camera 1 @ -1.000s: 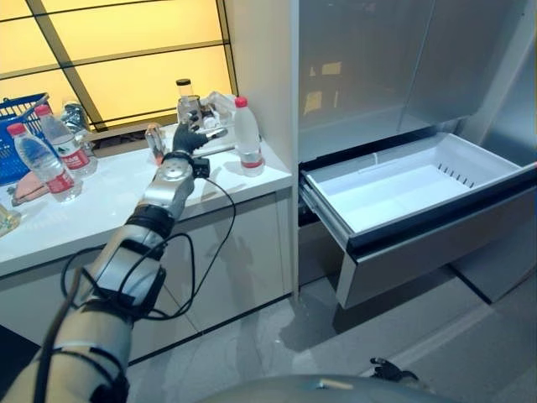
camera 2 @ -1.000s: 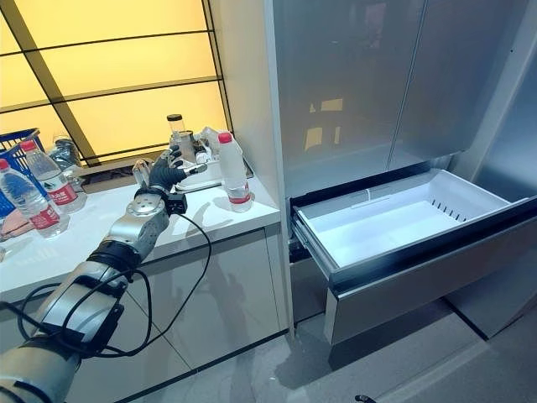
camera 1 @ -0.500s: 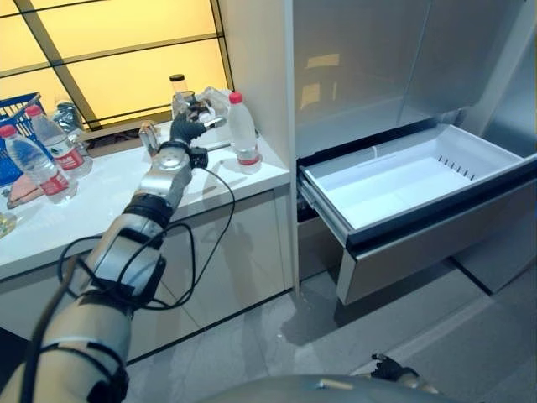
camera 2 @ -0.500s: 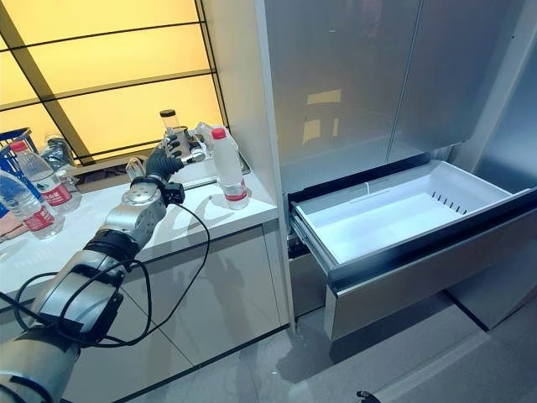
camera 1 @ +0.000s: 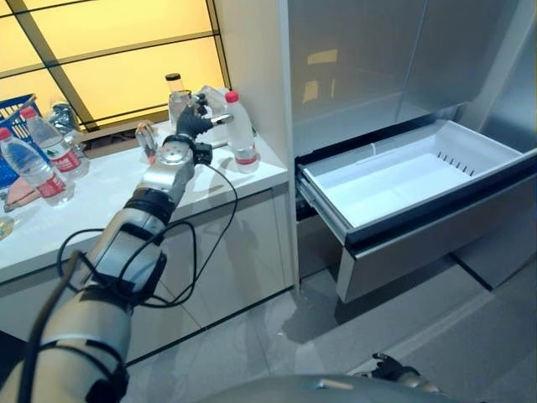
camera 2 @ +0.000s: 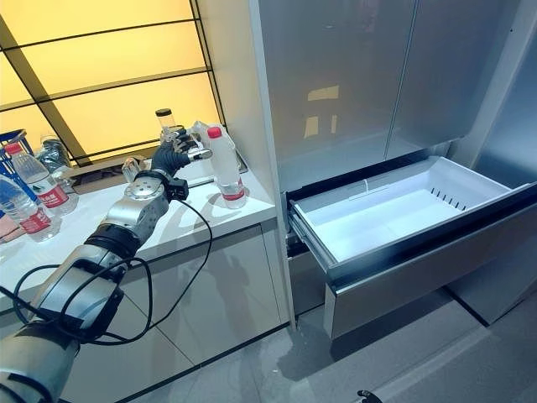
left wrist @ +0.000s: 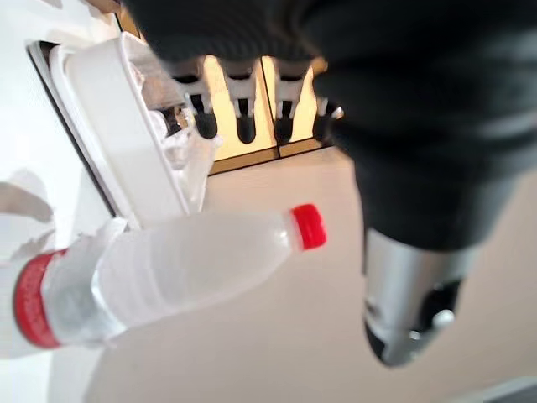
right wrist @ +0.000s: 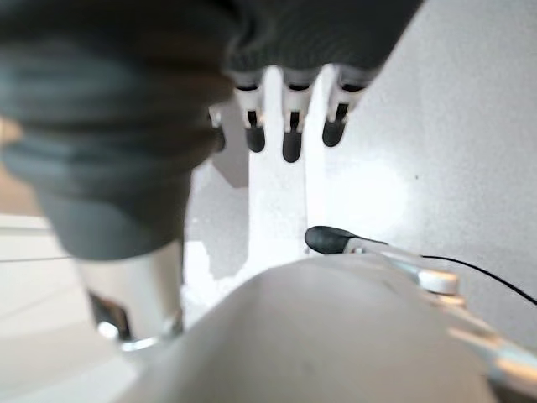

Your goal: Take the drinks into the refrigerator

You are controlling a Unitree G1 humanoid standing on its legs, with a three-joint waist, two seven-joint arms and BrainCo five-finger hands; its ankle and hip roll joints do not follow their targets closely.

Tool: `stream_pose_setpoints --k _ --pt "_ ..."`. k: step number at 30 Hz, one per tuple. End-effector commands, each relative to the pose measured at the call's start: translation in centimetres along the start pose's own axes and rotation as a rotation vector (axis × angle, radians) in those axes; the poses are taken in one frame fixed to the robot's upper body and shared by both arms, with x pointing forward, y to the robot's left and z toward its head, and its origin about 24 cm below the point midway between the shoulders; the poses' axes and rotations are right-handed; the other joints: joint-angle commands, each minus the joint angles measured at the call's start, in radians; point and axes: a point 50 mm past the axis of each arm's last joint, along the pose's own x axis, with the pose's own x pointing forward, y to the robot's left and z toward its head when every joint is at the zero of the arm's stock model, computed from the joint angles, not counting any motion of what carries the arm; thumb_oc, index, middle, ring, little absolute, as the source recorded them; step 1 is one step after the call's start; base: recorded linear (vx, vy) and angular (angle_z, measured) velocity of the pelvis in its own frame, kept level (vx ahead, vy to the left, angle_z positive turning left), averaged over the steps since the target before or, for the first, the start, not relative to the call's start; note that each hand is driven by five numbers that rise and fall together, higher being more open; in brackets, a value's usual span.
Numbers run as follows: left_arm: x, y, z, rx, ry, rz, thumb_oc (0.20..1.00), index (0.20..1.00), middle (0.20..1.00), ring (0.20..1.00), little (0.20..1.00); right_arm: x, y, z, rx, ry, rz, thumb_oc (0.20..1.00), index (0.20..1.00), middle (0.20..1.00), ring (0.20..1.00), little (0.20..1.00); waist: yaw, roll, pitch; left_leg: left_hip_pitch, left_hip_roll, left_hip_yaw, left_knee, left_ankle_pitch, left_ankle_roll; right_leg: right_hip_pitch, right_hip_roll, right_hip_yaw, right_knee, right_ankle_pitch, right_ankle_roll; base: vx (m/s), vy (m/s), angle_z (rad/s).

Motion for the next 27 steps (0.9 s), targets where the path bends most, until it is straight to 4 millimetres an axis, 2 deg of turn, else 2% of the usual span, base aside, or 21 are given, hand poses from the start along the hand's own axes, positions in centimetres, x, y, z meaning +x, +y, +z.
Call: stream_pose_setpoints --k 1,15,27 --pt "1.0 1.6 6.2 -0.011 -0.155 0.045 1.0 1.0 1.0 1.0 1.0 0.0 0.4 -1.1 -0.028 0.055 0.022 1.0 1.0 1.0 1.0 1.0 -0.027 -0.012 -0.004 -0.019 -0.034 -0.026 0.017 -0.041 0.025 0.099 -0.039 -0.005 0.029 -0.143 0.067 0.0 0.0 0.0" --pt "0.9 -0.6 3.9 0.019 -0.098 -0.005 1.0 1.0 1.0 1.0 1.0 -0.1 0.4 -1.6 -0.015 0.064 0.018 1.0 1.0 1.0 1.0 1.0 -0.036 -0.01 0.006 -0.018 -0.031 -0.021 0.016 -0.041 0.024 0.099 -0.036 0.0 0.028 -0.146 0.065 0.0 0.0 0.0" --pt "-0.2 -2.7 -1.4 0.041 0.023 -0.066 1.0 1.0 1.0 1.0 1.0 -0.1 -0.4 -1.6 0.021 0.064 -0.015 1.0 1.0 1.0 1.0 1.0 -0.045 -0.003 0.027 -0.019 -0.03 -0.02 0.018 -0.04 0.024 0.095 -0.033 0.003 0.032 -0.149 0.06 0.0 0.0 0.0"
